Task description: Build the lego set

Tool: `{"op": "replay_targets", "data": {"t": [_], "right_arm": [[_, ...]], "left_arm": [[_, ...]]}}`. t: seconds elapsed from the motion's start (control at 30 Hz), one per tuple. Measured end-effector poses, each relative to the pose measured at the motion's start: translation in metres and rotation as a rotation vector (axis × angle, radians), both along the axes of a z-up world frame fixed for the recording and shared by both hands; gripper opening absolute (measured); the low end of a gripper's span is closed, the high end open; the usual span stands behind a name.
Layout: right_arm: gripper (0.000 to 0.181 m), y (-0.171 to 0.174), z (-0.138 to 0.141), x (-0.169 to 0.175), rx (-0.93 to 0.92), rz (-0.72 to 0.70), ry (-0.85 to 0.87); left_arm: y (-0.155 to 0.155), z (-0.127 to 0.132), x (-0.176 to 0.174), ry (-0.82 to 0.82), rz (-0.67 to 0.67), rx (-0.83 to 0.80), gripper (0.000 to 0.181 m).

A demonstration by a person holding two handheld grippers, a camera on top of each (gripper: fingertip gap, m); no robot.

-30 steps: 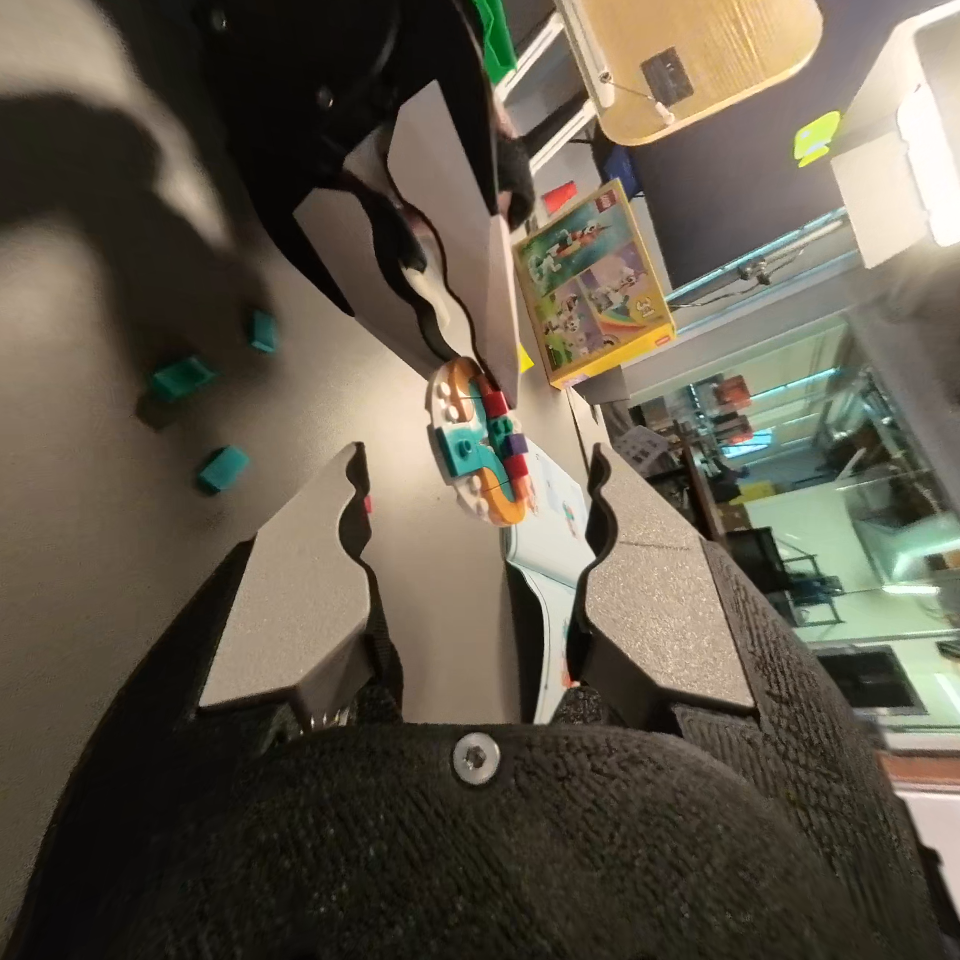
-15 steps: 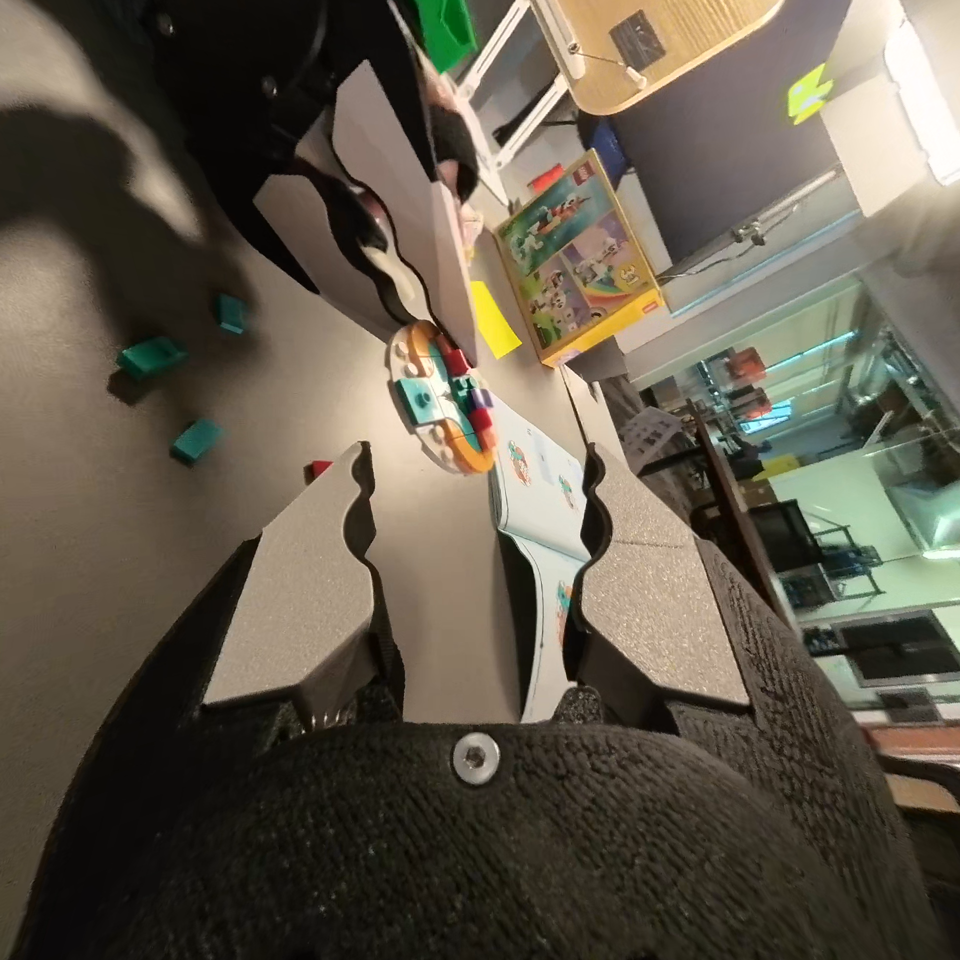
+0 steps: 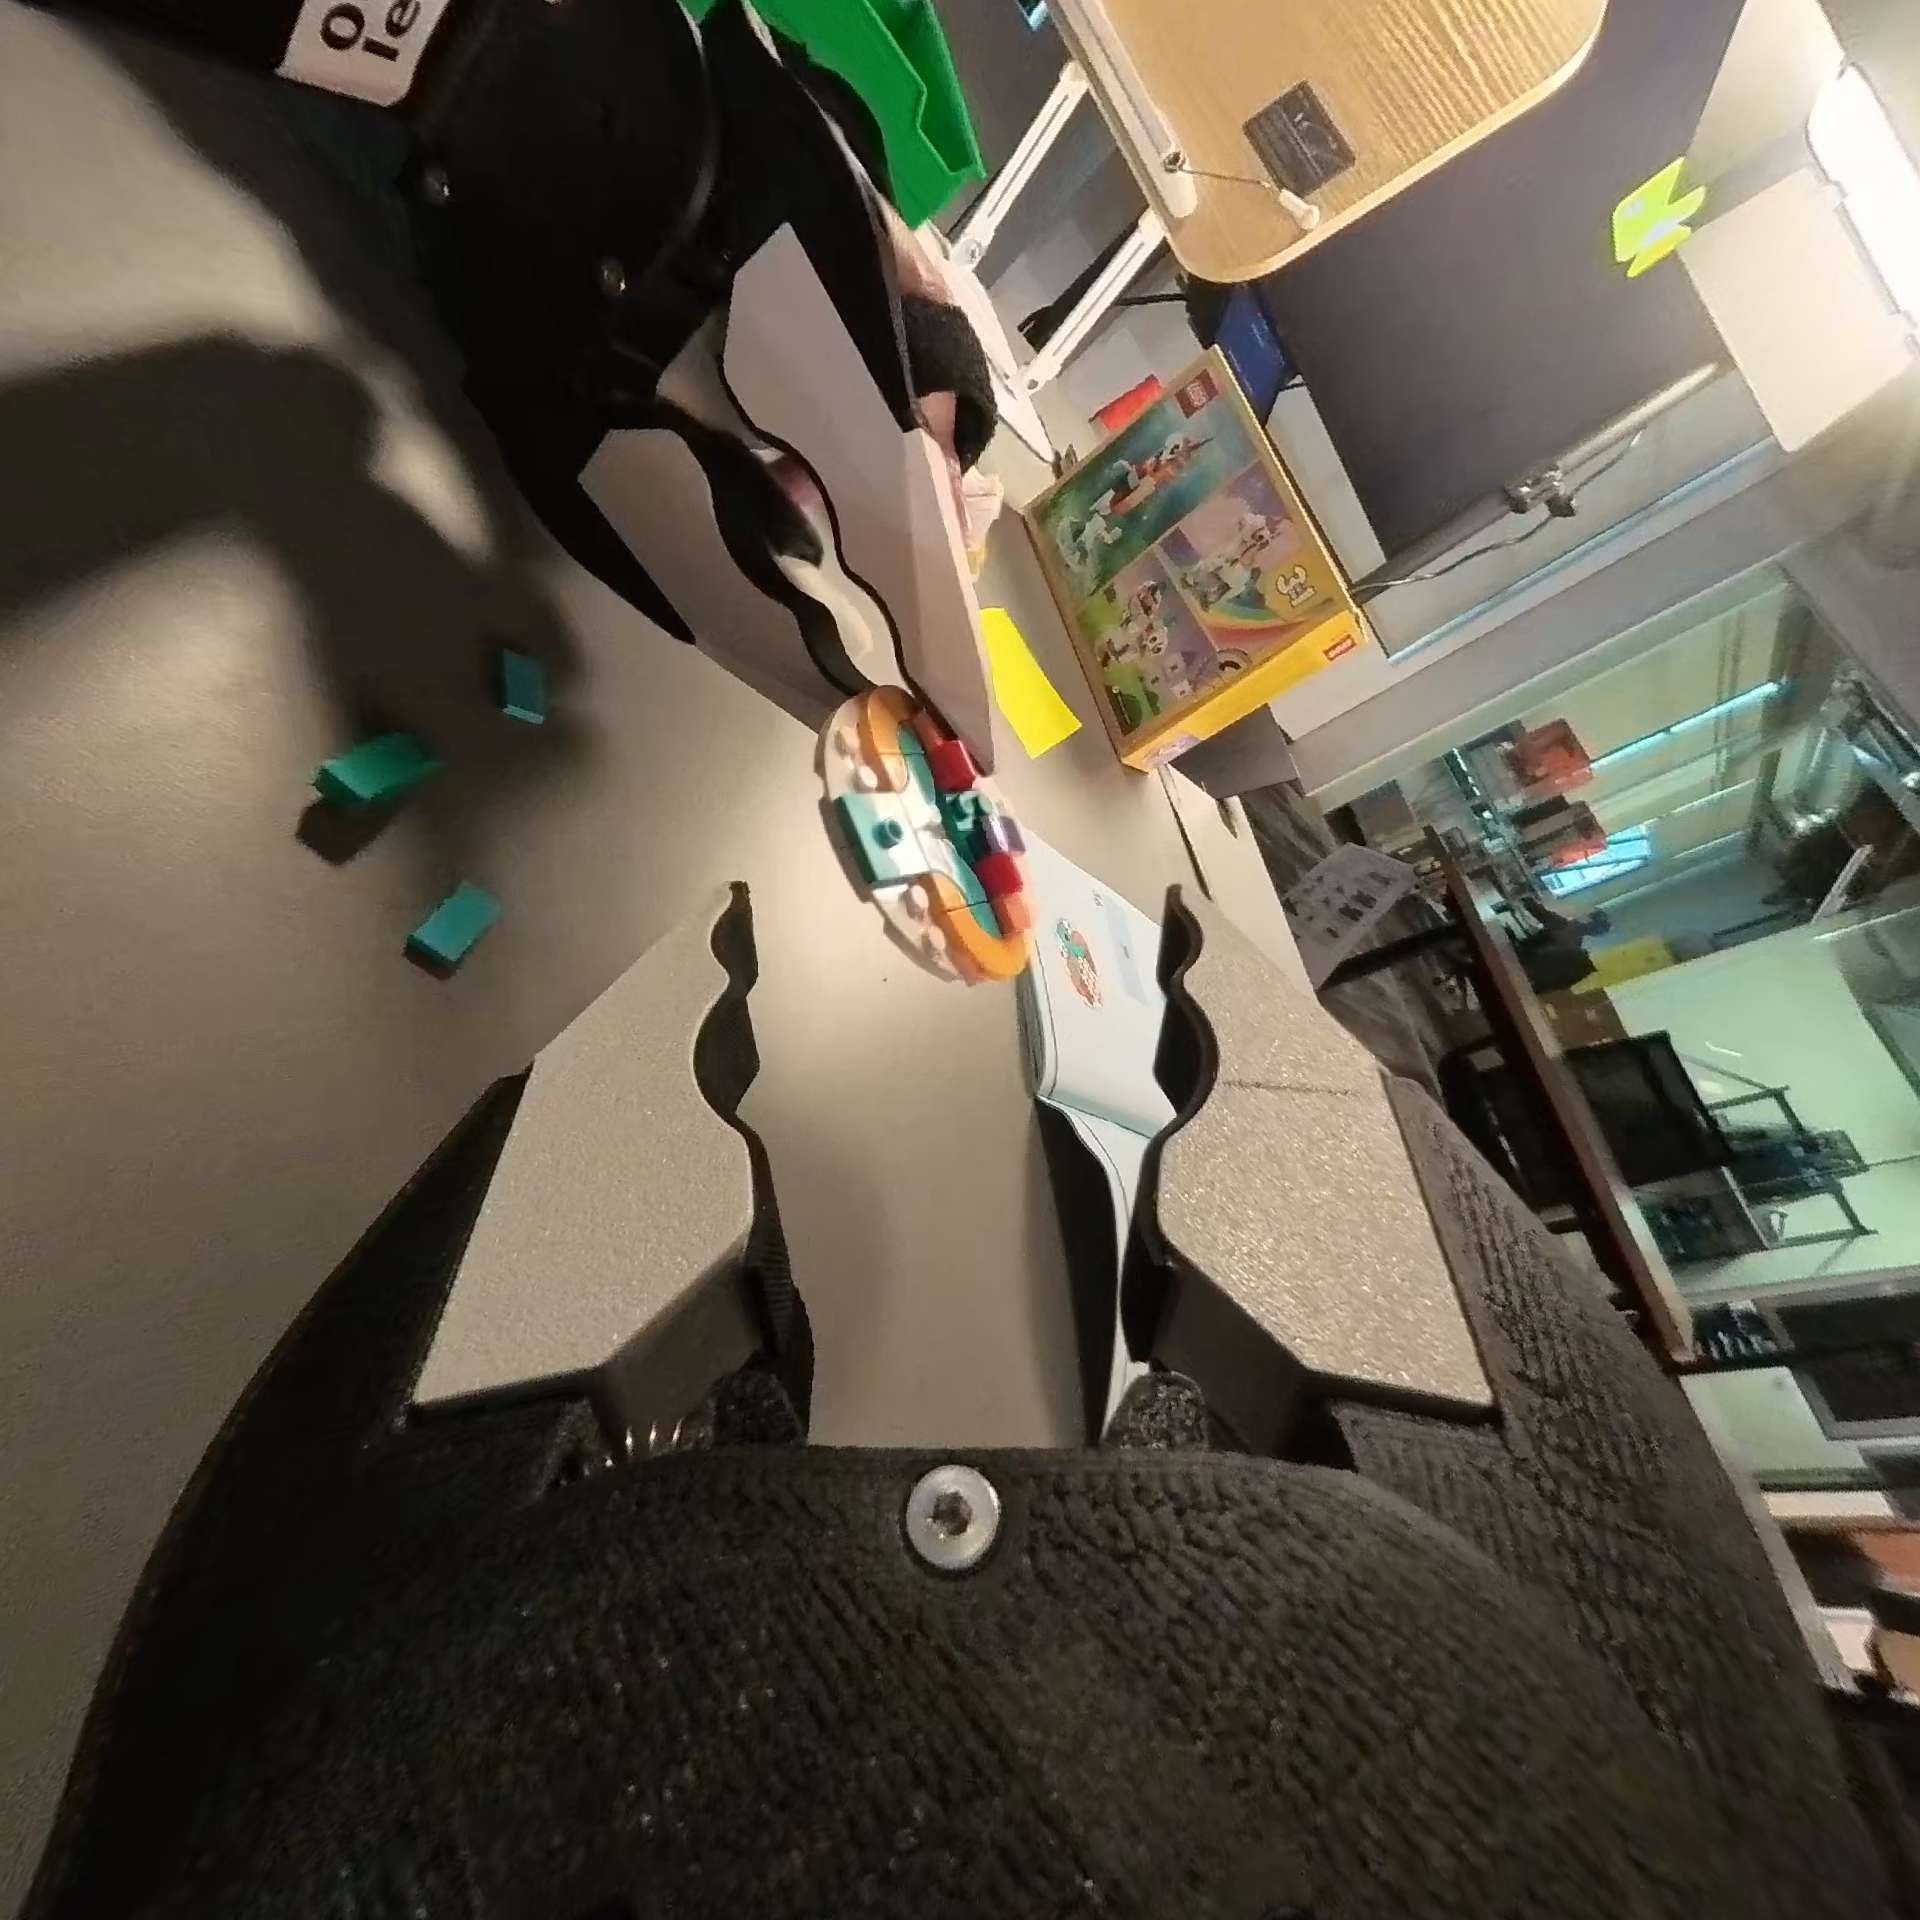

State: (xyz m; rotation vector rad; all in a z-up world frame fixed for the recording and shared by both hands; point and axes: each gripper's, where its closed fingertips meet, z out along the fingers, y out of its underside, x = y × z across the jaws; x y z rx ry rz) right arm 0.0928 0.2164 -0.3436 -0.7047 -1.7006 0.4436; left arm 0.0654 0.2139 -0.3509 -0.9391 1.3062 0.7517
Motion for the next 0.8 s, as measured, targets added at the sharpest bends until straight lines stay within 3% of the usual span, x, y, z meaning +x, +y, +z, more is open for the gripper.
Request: {"op": "replay_targets", "data": {"t": [0.3,0.47,0.53,0.6,0.63,0.8], "right_arm": [[0.077,0.0,-0.001,0.002,-0.007,0.01,-0.02],[0.078,0.006,0.016,0.015,-0.038,-0.008,0.012],[0.068,0.013,0.044,0.018,-0.124,-0.05,0.153],[0.047,0.011,0.073,0.019,-0.326,-0.044,0.301],[0.045,0.01,0.079,0.017,-0.432,-0.041,0.318],[0.029,-0.012,0.044,-0.003,-0.677,-0.018,-0.004]], "left_arm": [[-0.001,0.001,0.002,0.003,0.0,0.006,0.008],[0.001,0.001,0.002,0.006,0.011,0.009,0.008],[0.002,0.001,0.003,0.009,0.013,0.011,0.007],[0.003,0.002,0.005,0.013,0.02,0.016,0.007],[0.003,0.002,0.006,0.015,0.016,0.023,0.007],[-0.003,0.006,0.015,0.027,-0.017,0.054,0.007]]}}
